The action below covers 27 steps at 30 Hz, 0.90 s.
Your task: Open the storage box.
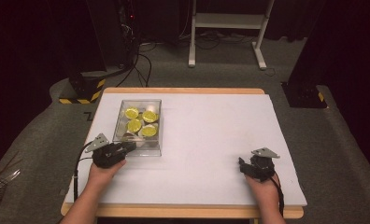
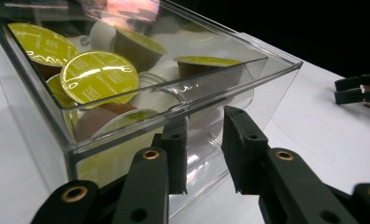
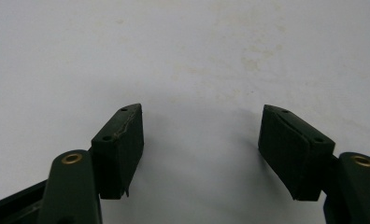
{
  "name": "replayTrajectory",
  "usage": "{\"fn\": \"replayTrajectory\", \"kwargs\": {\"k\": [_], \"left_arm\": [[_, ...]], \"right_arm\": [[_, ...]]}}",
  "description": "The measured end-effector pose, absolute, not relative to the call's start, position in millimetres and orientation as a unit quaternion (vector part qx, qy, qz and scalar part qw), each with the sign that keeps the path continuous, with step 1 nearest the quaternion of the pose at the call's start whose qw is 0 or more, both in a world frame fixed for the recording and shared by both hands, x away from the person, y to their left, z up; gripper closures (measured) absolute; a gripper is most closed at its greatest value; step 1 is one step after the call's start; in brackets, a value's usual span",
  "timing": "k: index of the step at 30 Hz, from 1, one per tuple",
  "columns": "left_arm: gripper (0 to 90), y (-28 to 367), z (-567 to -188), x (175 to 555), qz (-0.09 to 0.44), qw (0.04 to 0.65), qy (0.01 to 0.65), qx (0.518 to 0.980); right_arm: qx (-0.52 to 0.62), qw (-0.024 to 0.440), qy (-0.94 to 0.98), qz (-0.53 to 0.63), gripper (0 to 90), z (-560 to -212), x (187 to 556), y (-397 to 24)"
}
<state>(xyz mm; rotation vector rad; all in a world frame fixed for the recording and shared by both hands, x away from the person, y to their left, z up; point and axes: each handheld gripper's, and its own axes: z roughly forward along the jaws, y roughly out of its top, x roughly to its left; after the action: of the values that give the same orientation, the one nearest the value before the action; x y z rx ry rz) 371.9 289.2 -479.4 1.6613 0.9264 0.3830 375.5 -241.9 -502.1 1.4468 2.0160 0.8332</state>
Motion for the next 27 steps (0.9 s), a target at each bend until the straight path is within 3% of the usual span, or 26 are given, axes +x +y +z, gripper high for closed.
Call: {"fn": "replayTrajectory", "kwargs": {"k": [27], "left_arm": [[77.7, 297.8, -478.7, 367.6, 0.149, 0.567, 0.374, 0.719]], "right_arm": [[0.533, 0.259, 0.745, 0.308, 32.1, -502.2, 375.3, -241.8]]}}
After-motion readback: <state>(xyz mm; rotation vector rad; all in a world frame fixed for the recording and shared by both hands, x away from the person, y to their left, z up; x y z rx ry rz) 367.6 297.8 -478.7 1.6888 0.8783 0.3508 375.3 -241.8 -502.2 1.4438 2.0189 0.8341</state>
